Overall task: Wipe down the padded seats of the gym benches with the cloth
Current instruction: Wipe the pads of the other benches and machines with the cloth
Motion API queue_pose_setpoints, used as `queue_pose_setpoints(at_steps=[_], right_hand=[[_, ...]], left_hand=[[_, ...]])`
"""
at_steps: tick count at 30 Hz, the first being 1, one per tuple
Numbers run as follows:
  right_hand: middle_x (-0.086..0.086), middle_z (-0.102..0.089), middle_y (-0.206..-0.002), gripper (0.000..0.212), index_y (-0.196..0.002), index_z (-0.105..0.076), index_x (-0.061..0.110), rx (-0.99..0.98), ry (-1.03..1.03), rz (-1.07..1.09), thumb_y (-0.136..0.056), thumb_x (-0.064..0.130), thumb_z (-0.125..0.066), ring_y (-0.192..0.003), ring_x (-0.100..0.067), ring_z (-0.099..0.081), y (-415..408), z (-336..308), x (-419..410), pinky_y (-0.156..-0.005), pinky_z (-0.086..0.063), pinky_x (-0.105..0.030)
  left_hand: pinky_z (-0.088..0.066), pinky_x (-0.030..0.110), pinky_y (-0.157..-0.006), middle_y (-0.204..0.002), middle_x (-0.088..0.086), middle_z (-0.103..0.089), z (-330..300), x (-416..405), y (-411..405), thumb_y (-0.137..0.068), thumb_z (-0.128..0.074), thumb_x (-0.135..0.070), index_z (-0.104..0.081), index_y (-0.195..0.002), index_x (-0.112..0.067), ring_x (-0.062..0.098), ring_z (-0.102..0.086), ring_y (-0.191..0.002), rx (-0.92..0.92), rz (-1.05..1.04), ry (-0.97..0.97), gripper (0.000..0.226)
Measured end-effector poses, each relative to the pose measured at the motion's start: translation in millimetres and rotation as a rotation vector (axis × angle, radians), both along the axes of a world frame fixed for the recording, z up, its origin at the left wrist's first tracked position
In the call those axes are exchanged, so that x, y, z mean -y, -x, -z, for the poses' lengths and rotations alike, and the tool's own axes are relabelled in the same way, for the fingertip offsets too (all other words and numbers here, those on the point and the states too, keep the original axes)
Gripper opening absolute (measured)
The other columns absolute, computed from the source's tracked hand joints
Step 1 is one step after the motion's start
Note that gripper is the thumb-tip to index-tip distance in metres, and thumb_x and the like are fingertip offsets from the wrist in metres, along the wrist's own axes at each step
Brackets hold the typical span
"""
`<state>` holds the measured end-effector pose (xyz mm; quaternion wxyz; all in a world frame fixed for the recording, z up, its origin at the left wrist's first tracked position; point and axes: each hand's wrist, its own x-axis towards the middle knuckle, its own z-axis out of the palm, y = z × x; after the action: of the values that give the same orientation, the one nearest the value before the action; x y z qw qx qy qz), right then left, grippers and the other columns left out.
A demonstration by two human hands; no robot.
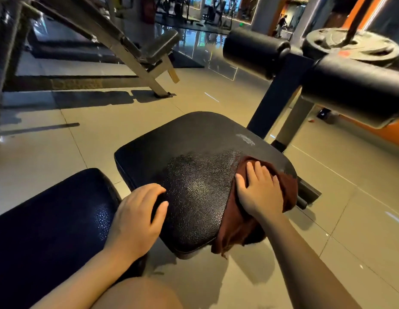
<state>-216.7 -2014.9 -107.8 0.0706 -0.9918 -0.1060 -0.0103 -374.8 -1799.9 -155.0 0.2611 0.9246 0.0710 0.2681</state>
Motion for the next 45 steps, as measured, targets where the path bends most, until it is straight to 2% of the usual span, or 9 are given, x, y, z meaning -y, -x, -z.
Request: queue_pose_setpoints(at_steps=[6,10,14,21,25,29,34,40,45], right_hand=[[-0.003,-0.012,-0.164,0.065,-0.156,-0.016,0.018,0.051,0.006,-0.007,-0.1,0.049,-0.011,-0.15,-0.022,-0.01,38,7,-22,-0.121,-0.004,-0.042],[-0.008,-0.049,-0.146,0.065,-0.14,-0.053,0.015,0.139,-0.066,-0.208,-0.09,0.048,-0.026,-0.135,-0.027,-0.045,100,24,-57,-0.112,-0.018,-0.042],[-0.002,-0.057,-0.139,0.054,-0.134,-0.06,0.021,0.131,-0.054,-0.454,-0.093,0.044,-0.034,-0.129,-0.021,-0.053,130,25,-70,-0.108,-0.025,-0.04],[0.005,-0.047,-0.148,0.066,-0.141,-0.05,0.032,0.141,-0.003,-0.503,-0.093,0.067,-0.025,-0.138,-0.014,-0.042,90,20,-52,-0.111,-0.019,-0.034],[0.007,-0.006,-0.164,0.086,-0.156,-0.012,0.033,0.039,0.004,-0.442,-0.08,0.071,0.006,-0.15,-0.011,-0.001,53,14,-85,-0.118,0.007,-0.033],[0.003,-0.007,-0.164,0.072,-0.157,-0.013,0.024,0.039,0.032,-0.422,-0.095,0.061,-0.006,-0.151,-0.015,-0.003,32,13,-110,-0.121,-0.001,-0.04],[0.0,-0.012,-0.163,0.092,-0.156,-0.015,0.019,0.077,0.021,-0.458,-0.078,0.059,0.014,-0.15,-0.016,-0.007,71,11,-101,-0.121,0.0,-0.037],[-0.006,-0.043,-0.15,0.052,-0.139,-0.051,0.013,0.129,-0.367,-0.399,-0.096,0.036,-0.033,-0.14,-0.02,-0.036,87,1,-82,-0.115,-0.017,-0.025],[-0.01,-0.054,-0.14,0.054,-0.131,-0.059,0.011,0.246,-0.219,-0.269,-0.091,0.044,-0.041,-0.131,-0.028,-0.047,86,17,-45,-0.11,-0.034,-0.04]], left_hand=[[-0.045,0.04,-0.092,-0.113,-0.001,-0.064,1,0,-3,-0.093,-0.036,-0.037,-0.066,-0.107,-0.016,0.019,-0.059,-0.108,0.002,-0.016,0.006,0.039],[-0.041,0.035,-0.095,-0.118,-0.003,-0.062,-1,0,-3,-0.097,-0.026,-0.034,-0.06,-0.121,-0.017,0.011,-0.053,-0.11,0.007,-0.005,0.094,0.046],[-0.045,0.045,-0.096,-0.12,0.002,-0.06,-3,1,0,-0.097,-0.03,-0.032,-0.056,-0.124,-0.016,0.017,-0.054,-0.114,-0.006,-0.084,0.113,0.041],[-0.046,0.047,-0.098,-0.119,-0.001,-0.062,-2,2,0,-0.096,-0.026,-0.038,-0.058,-0.122,-0.018,0.025,-0.056,-0.117,-0.03,-0.156,0.143,0.046],[-0.045,0.045,-0.099,-0.122,0.001,-0.061,-5,3,-2,-0.097,-0.022,-0.041,-0.059,-0.124,-0.014,0.021,-0.055,-0.117,-0.006,-0.153,0.172,0.053],[-0.044,0.038,-0.095,-0.122,-0.002,-0.059,-6,3,-3,-0.096,-0.021,-0.042,-0.058,-0.125,-0.015,0.01,-0.05,-0.111,-0.001,-0.153,0.197,0.054],[-0.048,0.042,-0.095,-0.126,0.002,-0.058,-7,-2,-1,-0.094,-0.021,-0.047,-0.057,-0.127,-0.014,0.019,-0.054,-0.115,-0.032,-0.156,0.227,0.058],[-0.049,0.04,-0.091,-0.117,-0.002,-0.058,-5,-2,-1,-0.084,-0.038,-0.063,-0.062,-0.114,-0.019,0.018,-0.053,-0.111,-0.062,-0.148,0.1,0.058],[-0.046,0.047,-0.097,-0.124,-0.003,-0.055,-2,-4,-3,-0.075,-0.041,-0.075,-0.059,-0.121,-0.025,0.024,-0.047,-0.123,-0.139,-0.148,0.011,0.07]])
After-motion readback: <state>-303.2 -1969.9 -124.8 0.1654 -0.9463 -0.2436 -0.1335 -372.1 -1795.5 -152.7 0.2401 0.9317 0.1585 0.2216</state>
